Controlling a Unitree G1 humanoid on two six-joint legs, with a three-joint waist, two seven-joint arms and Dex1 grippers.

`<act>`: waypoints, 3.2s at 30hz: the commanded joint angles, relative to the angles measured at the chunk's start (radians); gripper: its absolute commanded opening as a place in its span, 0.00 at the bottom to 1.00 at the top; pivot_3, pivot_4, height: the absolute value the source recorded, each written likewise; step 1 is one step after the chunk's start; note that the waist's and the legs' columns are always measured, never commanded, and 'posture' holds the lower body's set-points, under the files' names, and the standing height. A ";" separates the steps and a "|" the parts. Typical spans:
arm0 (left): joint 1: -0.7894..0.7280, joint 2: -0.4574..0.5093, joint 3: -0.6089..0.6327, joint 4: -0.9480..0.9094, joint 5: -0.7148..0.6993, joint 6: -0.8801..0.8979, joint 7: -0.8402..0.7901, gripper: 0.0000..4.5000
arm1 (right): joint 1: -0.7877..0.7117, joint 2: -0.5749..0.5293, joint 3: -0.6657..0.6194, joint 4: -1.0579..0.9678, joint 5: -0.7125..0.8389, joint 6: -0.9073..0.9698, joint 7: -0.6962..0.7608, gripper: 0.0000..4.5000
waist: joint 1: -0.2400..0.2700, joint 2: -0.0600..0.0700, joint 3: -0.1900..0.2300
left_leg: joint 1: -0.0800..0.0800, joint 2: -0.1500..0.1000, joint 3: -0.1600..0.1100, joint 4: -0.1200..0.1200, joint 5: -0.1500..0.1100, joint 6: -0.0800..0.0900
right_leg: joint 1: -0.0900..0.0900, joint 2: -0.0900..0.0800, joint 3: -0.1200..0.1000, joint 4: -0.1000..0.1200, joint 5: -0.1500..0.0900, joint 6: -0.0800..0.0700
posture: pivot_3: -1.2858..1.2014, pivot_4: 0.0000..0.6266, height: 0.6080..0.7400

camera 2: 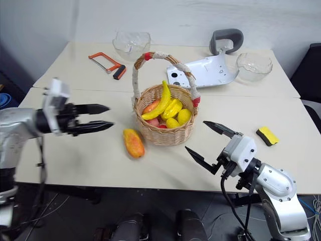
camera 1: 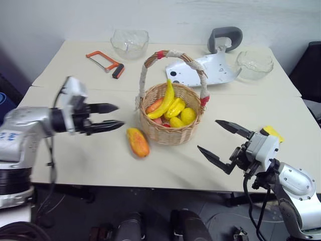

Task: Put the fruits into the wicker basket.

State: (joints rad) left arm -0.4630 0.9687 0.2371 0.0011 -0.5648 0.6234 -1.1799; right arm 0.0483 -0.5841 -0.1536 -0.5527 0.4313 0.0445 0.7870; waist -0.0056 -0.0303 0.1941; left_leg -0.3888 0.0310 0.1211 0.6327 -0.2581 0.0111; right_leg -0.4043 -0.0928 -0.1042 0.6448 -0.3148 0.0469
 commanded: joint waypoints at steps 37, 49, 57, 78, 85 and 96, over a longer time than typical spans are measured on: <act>-0.035 -0.883 0.316 -0.170 -0.141 0.967 1.030 0.95 | 0.126 -0.016 0.008 0.000 0.009 -0.125 0.112 1.00 | 0.036 -0.003 -0.001 | 0.003 -0.002 -0.003 0.003 -0.004 -0.004 | 0.008 -0.001 -0.002 -0.002 0.001 0.002 | 0.52 0.24 1.00; 0.005 -0.555 0.214 -0.198 -0.216 0.886 0.734 0.47 | 0.156 0.001 0.003 -0.013 -0.002 -0.133 0.073 1.00 | 0.021 -0.003 -0.001 | 0.004 0.000 -0.003 0.001 -0.004 -0.007 | 0.008 0.001 -0.002 -0.002 0.001 0.002 | 0.52 0.24 1.00; -0.079 -0.261 0.052 -0.256 -0.254 0.290 0.020 0.47 | 0.184 -0.004 -0.067 0.008 0.014 -0.120 0.049 1.00 | 0.035 0.000 0.000 | 0.001 0.000 -0.002 -0.002 -0.004 -0.009 | 0.004 -0.001 -0.003 -0.003 -0.002 -0.004 | 0.52 0.24 1.00; -0.365 -0.474 -0.198 0.153 0.076 -0.083 0.192 1.00 | -0.081 -0.047 -0.156 0.139 0.258 0.205 -0.074 1.00 | -0.001 0.001 0.000 | 0.002 0.000 -0.001 0.001 -0.002 0.008 | 0.009 0.000 -0.002 -0.007 0.003 0.004 | 0.52 0.24 1.00; -0.210 -0.223 -0.066 0.054 -0.039 -0.098 -0.076 1.00 | -0.539 -0.075 -0.024 0.539 0.180 0.281 0.054 1.00 | -0.019 0.002 0.001 | -0.001 0.001 -0.001 -0.003 0.003 0.001 | 0.004 0.000 -0.004 -0.006 0.002 0.000 | 0.52 0.24 1.00; 0.066 -0.089 0.088 -0.153 -0.149 0.020 -0.036 1.00 | -0.850 -0.011 0.131 0.882 0.129 0.326 0.432 0.72 | -0.013 0.004 0.003 | -0.013 0.000 -0.003 0.003 0.002 0.005 | -0.005 -0.003 -0.005 -0.002 0.002 0.002 | 0.52 0.24 1.00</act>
State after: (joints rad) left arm -0.3975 0.8783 0.2781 -0.0967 -0.6702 0.6368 -1.2354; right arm -0.7801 -0.5841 -0.0063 0.3453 0.5415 0.3639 1.1714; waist -0.0184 -0.0261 0.1974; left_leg -0.4049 0.0303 0.1185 0.6368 -0.2559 0.0166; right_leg -0.4120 -0.0960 -0.1086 0.6431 -0.3121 0.0504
